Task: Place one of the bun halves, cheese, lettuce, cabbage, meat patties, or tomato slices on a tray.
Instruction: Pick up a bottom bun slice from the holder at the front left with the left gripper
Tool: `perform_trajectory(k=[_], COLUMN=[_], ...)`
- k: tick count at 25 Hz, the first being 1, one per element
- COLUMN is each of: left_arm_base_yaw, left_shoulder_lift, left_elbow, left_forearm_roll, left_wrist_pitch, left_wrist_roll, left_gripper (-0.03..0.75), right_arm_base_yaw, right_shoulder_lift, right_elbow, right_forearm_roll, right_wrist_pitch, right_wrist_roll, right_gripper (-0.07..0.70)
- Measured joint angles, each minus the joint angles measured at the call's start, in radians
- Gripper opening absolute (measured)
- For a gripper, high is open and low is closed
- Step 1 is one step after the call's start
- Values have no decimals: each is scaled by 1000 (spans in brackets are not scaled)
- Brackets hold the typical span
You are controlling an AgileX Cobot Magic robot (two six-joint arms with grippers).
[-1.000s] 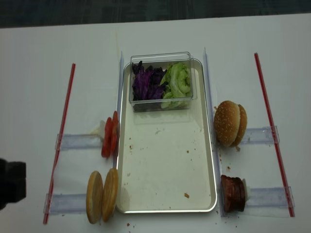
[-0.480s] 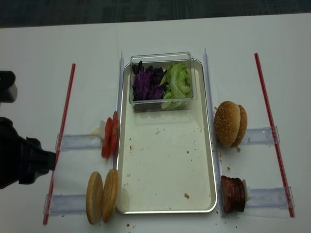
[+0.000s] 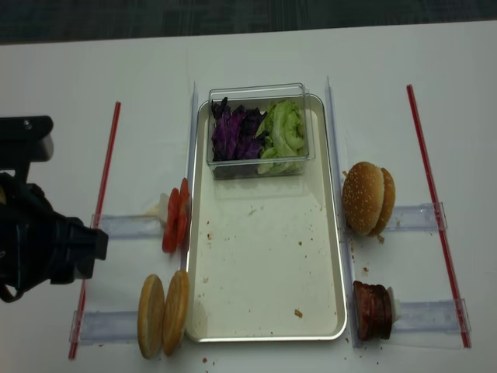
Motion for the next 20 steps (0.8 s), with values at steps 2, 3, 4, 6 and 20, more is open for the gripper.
perform_trajectory(k=[2, 3, 4, 6, 20], left_arm_base_yaw=[0, 0, 0, -1, -324], left_shoulder_lift=[0, 0, 0, 0, 77], left_elbow=[0, 0, 0, 0, -33], left_forearm_roll=[-2, -4, -4, -4, -7], left_wrist_pitch=[0, 0, 0, -1, -2], left_wrist_roll=[0, 0, 0, 0, -208], left_gripper=[340, 340, 340, 343, 349], right_arm_base_yaw=[0, 0, 0, 0, 0], right_shoulder_lift=[0, 0, 0, 0, 0], right_elbow=[0, 0, 0, 0, 0], right_forearm_roll=[0, 0, 0, 0, 0], right_wrist_pitch=[0, 0, 0, 0, 0], right_wrist_roll=[0, 0, 0, 0, 2], right_gripper=[405, 405, 405, 405, 405])
